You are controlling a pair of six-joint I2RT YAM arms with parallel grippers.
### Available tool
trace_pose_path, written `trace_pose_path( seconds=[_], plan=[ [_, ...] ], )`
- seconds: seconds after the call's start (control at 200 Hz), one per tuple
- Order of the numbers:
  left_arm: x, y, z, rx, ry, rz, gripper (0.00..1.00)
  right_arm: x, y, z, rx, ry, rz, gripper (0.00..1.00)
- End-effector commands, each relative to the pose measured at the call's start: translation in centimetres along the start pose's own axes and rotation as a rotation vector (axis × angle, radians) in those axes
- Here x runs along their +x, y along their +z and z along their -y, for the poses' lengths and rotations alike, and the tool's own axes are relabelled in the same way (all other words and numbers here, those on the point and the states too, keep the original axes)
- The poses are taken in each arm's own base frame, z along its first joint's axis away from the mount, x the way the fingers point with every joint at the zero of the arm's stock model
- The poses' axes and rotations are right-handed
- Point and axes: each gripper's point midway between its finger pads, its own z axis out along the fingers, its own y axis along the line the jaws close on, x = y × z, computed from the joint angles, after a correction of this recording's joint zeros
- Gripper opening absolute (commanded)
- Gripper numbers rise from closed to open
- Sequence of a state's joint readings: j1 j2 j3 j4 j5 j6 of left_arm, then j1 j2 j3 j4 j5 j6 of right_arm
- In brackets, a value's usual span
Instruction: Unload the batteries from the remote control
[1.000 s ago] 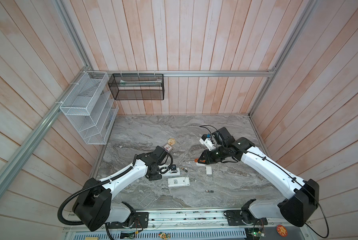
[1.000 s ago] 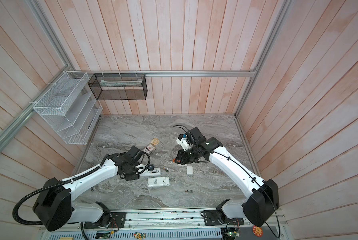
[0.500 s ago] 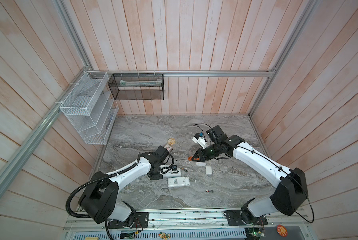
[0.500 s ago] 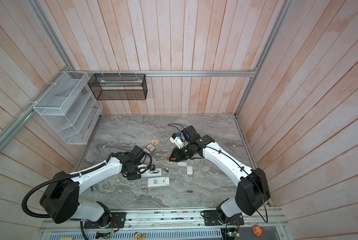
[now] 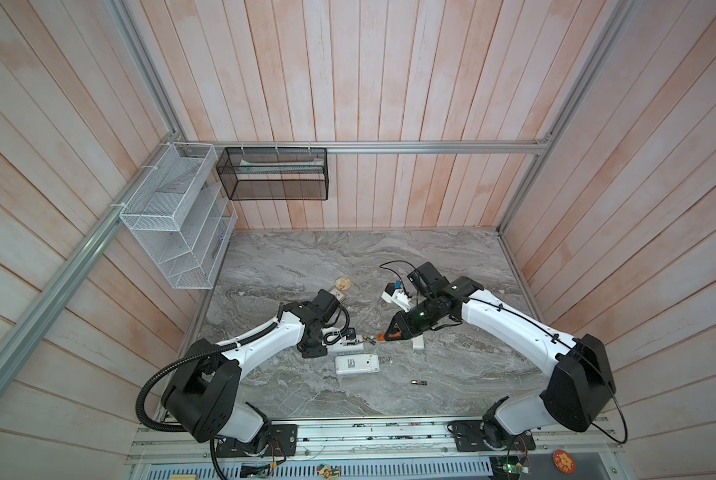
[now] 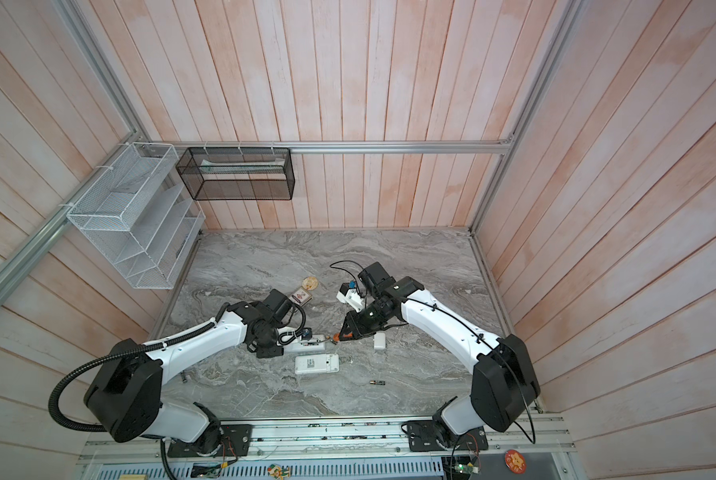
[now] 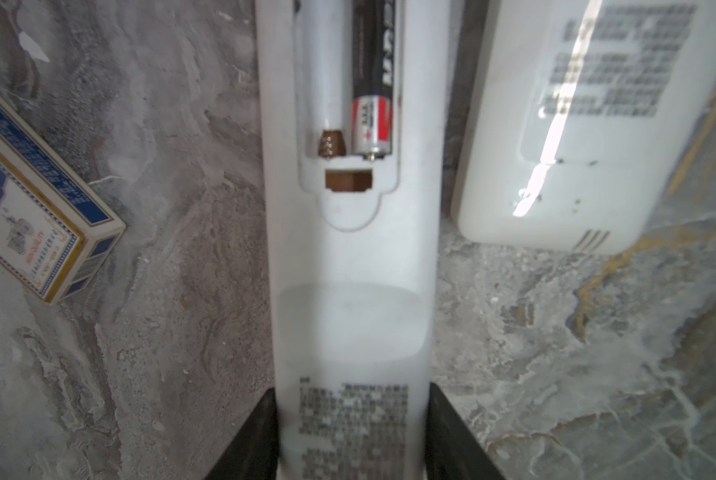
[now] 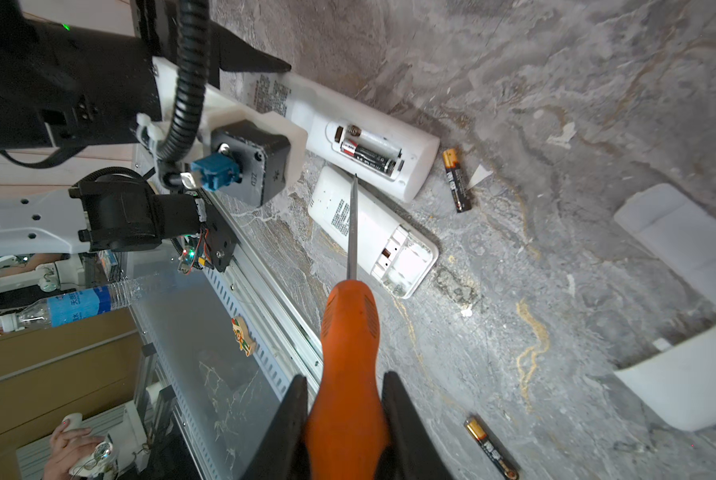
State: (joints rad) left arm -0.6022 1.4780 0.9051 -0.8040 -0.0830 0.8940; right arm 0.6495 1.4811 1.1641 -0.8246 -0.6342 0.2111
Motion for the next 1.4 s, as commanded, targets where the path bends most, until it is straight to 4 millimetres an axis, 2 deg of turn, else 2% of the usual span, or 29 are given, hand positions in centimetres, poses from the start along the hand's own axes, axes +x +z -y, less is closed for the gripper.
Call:
trace_pose_path(
  seconds=[0.0,0.155,0.4,0.61,0.965,1.05,1.19,1.395],
  plan=[
    [-0.6,-0.6,-0.4,-0.006,-0.001,0.031,0.0,1.0,0.1,-0.8,-0.038,0.02,-0.018,0.06],
    [-0.5,-0.7,0.0,-0.007,0.0,0.039,0.0,0.5,0.6,0.0,-0.008,0.06,-0.007,0.06],
    [-0.4,-0.9,0.4,-0.013,0.003,0.05,0.0,-0.8,0.4,-1.2,-0.066,0.106,0.032,0.06],
    [-0.7,-0.9,0.3,-0.014,0.005,0.059,0.0,-0.6,1.0,-0.6,-0.057,0.137,0.017,0.06],
    [-1.2,-1.1,0.2,-0.019,0.004,0.063,0.0,0.9,2.7,1.4,-0.04,0.255,-0.049,0.06],
    [-1.3,-1.1,0.2,-0.021,0.001,0.065,0.0,0.7,2.5,1.5,-0.062,0.278,-0.036,0.05],
    [-1.2,-1.0,0.3,-0.018,0.002,0.063,0.0,-0.4,1.5,0.4,-0.117,0.273,0.003,0.05],
    [-1.2,-0.9,0.3,-0.017,0.001,0.061,0.0,-0.3,0.4,0.0,-0.154,0.296,0.028,0.05]
  ],
)
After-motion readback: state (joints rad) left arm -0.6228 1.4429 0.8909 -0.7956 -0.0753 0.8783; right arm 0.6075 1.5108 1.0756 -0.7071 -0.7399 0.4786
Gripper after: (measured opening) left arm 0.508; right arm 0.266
